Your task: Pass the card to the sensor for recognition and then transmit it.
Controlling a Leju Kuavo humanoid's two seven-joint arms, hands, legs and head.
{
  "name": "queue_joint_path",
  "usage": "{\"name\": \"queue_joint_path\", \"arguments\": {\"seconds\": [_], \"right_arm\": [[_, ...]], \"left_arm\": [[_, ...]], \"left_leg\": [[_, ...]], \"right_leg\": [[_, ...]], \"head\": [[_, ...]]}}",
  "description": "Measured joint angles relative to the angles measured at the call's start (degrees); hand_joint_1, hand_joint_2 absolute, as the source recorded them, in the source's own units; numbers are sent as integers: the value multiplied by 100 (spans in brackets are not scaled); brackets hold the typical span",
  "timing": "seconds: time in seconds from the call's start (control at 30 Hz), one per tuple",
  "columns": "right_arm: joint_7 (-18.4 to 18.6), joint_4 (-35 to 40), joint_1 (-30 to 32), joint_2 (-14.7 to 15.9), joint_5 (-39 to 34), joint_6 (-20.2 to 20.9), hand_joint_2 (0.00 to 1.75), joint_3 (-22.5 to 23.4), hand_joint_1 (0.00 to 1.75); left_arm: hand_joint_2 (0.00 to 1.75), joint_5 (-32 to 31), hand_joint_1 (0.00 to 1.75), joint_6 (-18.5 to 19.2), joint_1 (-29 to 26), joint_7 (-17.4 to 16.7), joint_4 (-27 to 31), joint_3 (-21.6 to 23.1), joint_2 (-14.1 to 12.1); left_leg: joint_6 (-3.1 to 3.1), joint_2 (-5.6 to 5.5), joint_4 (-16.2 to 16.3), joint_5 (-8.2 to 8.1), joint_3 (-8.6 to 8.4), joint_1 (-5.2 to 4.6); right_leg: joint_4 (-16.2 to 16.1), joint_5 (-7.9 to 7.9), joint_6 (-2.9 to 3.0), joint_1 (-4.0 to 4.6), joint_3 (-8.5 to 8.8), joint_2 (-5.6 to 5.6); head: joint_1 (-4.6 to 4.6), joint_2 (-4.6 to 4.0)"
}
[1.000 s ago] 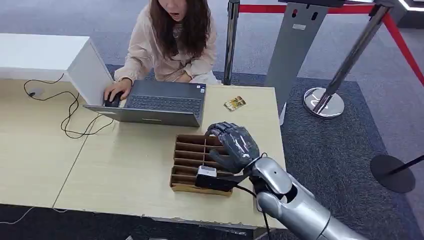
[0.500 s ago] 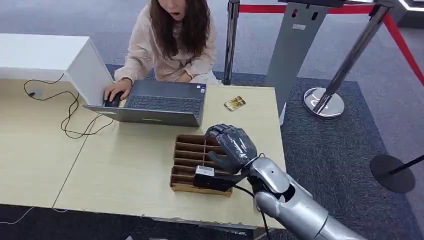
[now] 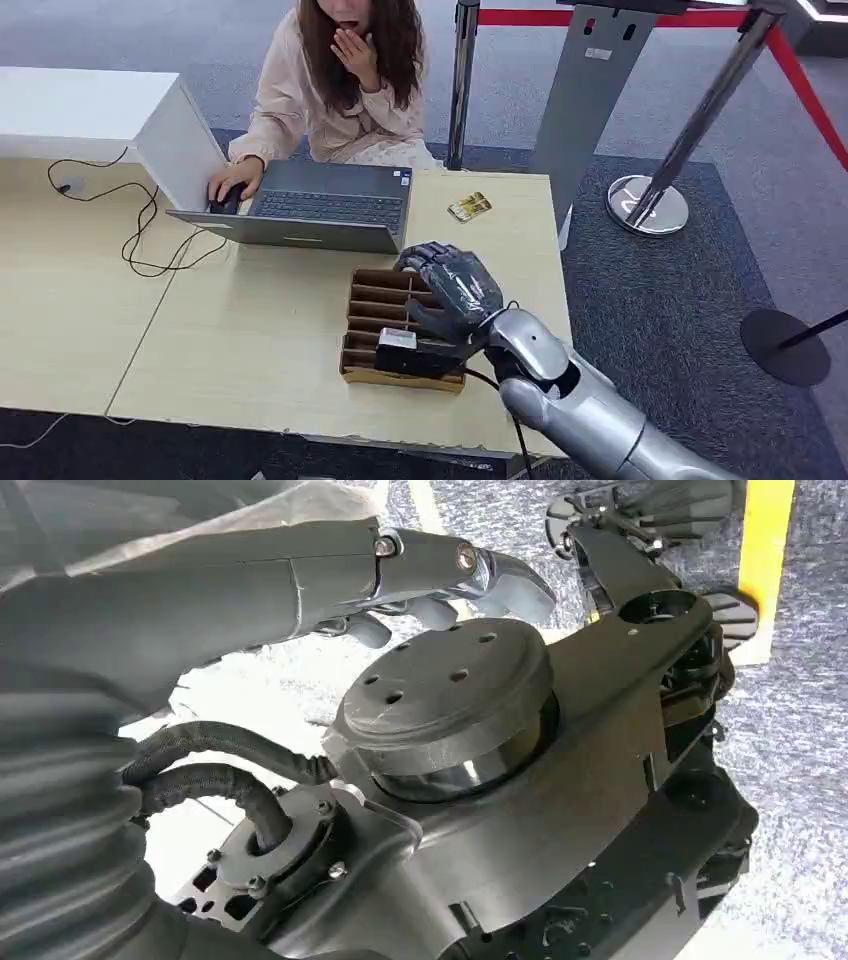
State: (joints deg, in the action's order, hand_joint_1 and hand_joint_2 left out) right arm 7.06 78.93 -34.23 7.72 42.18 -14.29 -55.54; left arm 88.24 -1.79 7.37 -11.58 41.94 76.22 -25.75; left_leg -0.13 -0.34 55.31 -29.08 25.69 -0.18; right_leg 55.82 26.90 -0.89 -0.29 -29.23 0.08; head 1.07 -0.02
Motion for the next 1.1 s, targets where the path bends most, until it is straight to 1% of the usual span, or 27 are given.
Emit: {"name": "queue_joint_path", "arguments": {"seconds": [0.07, 0.23, 0.33, 0.5, 0.67, 0.8, 1.1], "right_arm": [[0, -44, -49, -31, -20, 15, 175, -31, 75], [0, -186, -149, -105, -44, 22, 175, -90, 75], [0, -245, -183, -133, -50, 26, 175, -103, 72], [2, -365, -254, -188, -70, 76, 175, -153, 73], [116, -555, -419, -240, -79, 151, 175, -219, 75], [162, -713, -527, -249, -90, 153, 175, -223, 75], [203, -966, -576, -254, -50, 118, 175, -223, 73]], "left_arm": [[175, 0, 0, 11, 0, 2, 0, 0, 0], [175, 0, 0, 76, 0, 44, 0, -2, 18], [175, 0, 0, 87, -1, 52, -2, -2, 31], [175, -2, 0, 142, -2, 101, -2, -7, 48], [175, -28, 0, 247, 0, 190, -24, -9, 94], [175, -48, 0, 319, 0, 256, -70, -11, 151], [175, -87, 0, 358, 0, 262, -155, -13, 225]], "left_leg": [[0, 0, 0, 0, 0, 0], [0, 0, 0, 0, 0, 0], [0, -1, 0, 0, 1, 0], [0, -1, 0, 0, 2, 0], [0, 0, 0, 0, 1, 0], [0, 0, 0, 0, 1, 0], [0, -1, 0, 0, 2, 0]], "right_leg": [[0, 0, 0, 0, 0, 0], [0, 0, 0, 0, 0, 0], [0, 0, 0, 0, 0, 0], [0, 0, 0, 0, -1, 0], [0, 0, 0, 0, -1, 0], [0, 0, 0, 0, -1, 0], [0, 0, 0, 0, -2, 0]], "head": [[0, 0], [0, 0], [0, 0], [0, 0], [-2, 0], [0, 0], [0, 2]]}}
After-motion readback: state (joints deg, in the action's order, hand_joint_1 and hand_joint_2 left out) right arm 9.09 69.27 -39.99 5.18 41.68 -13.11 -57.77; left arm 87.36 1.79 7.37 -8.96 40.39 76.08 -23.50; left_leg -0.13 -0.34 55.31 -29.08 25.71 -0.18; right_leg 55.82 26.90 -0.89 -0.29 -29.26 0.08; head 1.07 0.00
